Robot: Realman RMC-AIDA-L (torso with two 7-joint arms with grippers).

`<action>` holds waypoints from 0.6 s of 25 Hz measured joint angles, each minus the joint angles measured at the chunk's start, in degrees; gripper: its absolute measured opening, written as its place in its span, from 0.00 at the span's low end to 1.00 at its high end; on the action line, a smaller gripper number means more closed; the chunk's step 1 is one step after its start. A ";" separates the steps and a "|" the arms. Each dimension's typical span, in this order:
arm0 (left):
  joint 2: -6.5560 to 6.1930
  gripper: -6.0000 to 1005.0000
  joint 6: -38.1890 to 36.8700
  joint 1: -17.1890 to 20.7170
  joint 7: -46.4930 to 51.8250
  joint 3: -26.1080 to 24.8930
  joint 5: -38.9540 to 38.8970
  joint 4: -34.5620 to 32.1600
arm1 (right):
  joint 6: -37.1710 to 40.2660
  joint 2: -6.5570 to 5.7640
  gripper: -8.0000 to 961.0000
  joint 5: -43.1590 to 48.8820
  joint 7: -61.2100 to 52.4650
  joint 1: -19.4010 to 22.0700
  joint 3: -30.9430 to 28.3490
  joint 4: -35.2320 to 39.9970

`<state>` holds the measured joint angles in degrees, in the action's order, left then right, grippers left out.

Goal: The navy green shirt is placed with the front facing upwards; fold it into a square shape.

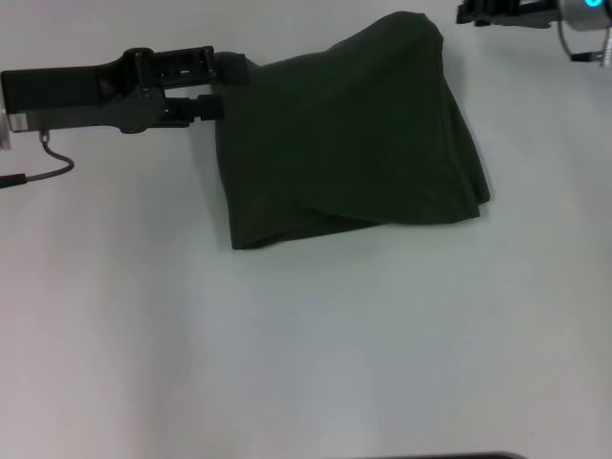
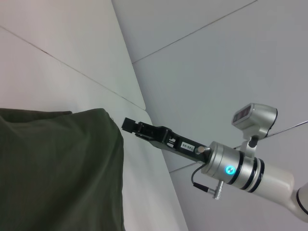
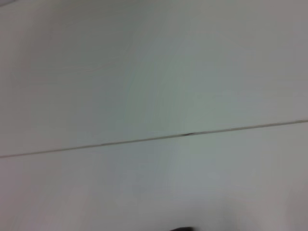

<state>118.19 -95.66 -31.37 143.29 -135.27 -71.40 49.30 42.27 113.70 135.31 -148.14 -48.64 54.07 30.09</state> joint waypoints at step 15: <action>-0.34 0.87 0.01 -0.15 -0.10 0.00 -0.10 0.29 | 24.79 -1.46 0.33 -5.44 -3.43 0.89 -9.11 2.91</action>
<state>117.85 -95.65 -31.53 143.18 -135.26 -71.51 49.59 67.06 112.25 129.88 -151.57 -47.74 44.96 33.00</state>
